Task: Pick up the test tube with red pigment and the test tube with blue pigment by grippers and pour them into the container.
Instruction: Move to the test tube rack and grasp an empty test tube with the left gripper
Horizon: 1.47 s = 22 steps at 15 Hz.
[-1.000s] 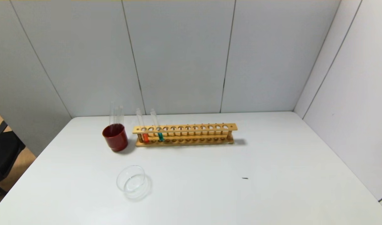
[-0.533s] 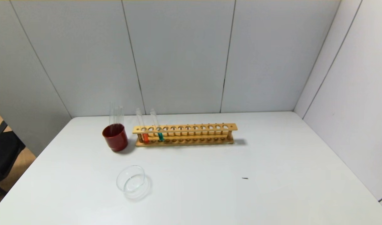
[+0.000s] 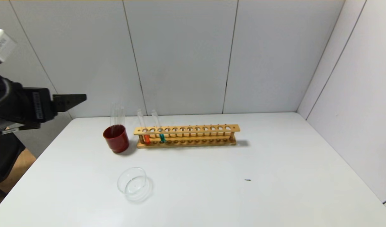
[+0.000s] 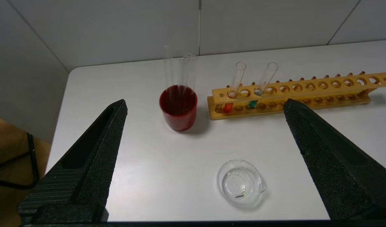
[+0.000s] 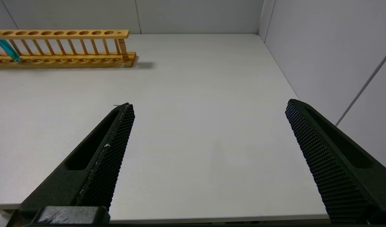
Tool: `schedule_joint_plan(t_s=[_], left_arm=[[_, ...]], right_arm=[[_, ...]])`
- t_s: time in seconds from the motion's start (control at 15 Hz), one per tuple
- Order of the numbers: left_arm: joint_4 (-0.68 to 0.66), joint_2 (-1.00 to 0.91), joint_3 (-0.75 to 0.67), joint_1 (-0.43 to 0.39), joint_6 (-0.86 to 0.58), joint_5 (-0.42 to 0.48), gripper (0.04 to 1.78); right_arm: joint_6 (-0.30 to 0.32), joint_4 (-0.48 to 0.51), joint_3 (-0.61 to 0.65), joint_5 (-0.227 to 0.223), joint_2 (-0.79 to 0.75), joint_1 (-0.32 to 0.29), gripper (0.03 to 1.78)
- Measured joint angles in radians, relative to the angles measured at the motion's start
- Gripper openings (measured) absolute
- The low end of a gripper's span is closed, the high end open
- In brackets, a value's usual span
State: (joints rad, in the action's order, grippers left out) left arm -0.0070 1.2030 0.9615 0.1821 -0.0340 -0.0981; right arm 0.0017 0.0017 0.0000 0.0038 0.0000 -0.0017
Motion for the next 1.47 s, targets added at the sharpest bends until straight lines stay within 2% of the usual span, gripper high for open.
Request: schedule_joint_plan(t_s=[0.13, 0.27, 0.87, 1.47], left_arm=[[-0.096, 0.090, -0.028, 0.054, -0.002, -0.012, 1.74], [-0.183, 0.167, -0.058, 0.073, -0.008, -0.013, 1.74], [-0.535, 0.514, -0.138, 0.074, -0.070, -0.001, 1.74], [-0.610, 0.688, -0.055, 0.073, -0.102, 0.001, 1.74]], right_arm=[[0.000, 0.000, 0.000, 0.000, 0.000, 0.000, 1.75], [0.000, 0.000, 0.000, 0.000, 0.000, 0.000, 1.75], [0.000, 0.000, 0.000, 0.000, 0.000, 0.000, 1.75], [0.000, 0.000, 0.000, 0.000, 0.000, 0.000, 1.75]])
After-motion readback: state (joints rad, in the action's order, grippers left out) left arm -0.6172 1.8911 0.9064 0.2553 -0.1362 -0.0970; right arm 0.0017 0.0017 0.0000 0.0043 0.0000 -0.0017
